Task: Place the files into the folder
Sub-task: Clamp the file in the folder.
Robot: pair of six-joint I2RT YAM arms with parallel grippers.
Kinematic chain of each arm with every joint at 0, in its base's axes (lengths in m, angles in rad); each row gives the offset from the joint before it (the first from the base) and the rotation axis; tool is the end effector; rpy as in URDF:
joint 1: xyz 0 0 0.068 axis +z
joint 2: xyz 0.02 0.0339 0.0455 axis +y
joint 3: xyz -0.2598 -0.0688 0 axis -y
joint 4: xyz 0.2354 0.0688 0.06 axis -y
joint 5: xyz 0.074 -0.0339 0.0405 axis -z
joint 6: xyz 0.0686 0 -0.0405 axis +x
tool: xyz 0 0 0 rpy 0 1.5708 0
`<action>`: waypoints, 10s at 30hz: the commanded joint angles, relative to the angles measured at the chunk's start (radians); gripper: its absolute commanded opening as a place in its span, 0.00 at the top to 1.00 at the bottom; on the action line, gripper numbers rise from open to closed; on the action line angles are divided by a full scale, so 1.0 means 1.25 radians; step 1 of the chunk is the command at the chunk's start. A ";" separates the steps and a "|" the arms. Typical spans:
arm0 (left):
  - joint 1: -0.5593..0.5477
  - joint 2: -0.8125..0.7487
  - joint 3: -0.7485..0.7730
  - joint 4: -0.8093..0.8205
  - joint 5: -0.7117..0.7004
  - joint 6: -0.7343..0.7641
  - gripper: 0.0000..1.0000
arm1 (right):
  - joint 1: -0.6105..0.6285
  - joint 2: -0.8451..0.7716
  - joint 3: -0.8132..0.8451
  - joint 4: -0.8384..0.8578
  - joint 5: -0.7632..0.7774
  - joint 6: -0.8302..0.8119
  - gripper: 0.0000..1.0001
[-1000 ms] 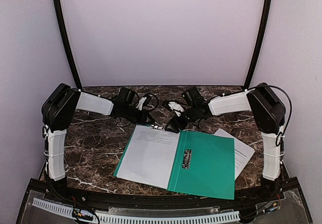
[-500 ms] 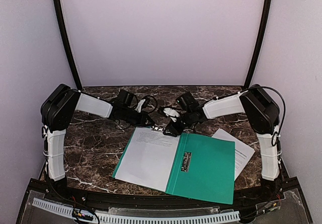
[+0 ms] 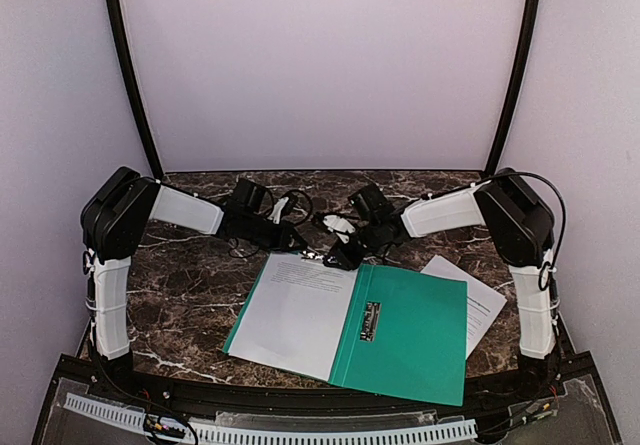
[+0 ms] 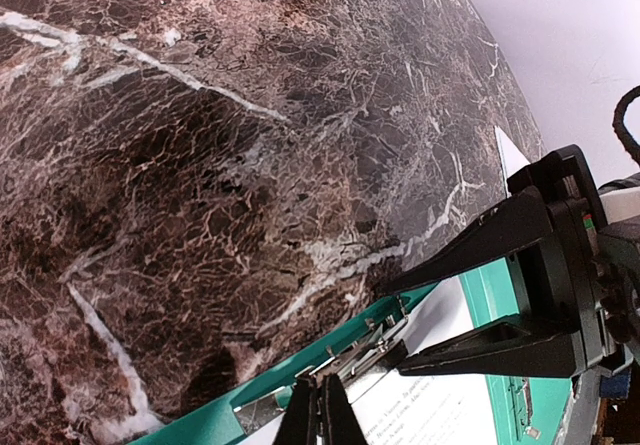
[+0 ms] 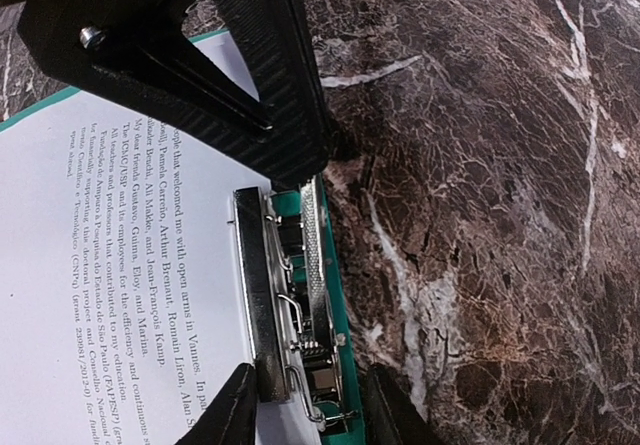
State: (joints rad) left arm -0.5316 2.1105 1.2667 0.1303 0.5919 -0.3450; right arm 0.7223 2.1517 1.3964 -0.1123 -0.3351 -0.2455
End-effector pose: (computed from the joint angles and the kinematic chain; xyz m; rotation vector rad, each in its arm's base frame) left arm 0.3718 -0.2630 0.1147 0.5500 2.3308 -1.1148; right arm 0.3338 0.3242 0.1071 -1.2826 2.1115 0.6189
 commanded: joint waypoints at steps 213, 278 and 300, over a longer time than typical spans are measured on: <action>-0.001 0.177 0.252 -0.507 -0.154 0.074 0.99 | 0.049 0.130 0.111 -0.107 0.087 -0.152 0.89; 0.020 0.149 0.209 -0.545 -0.262 0.048 0.99 | 0.027 0.138 0.163 -0.122 -0.015 -0.136 0.75; 0.019 0.128 0.176 -0.522 -0.246 0.044 0.99 | 0.015 0.152 0.191 -0.043 -0.026 -0.031 0.71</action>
State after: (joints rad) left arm -0.5129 2.1967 1.5616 -0.3145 0.4000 -0.2955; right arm 0.7326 2.2932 1.6249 -0.1780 -0.3759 -0.3122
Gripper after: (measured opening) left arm 0.009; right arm 0.308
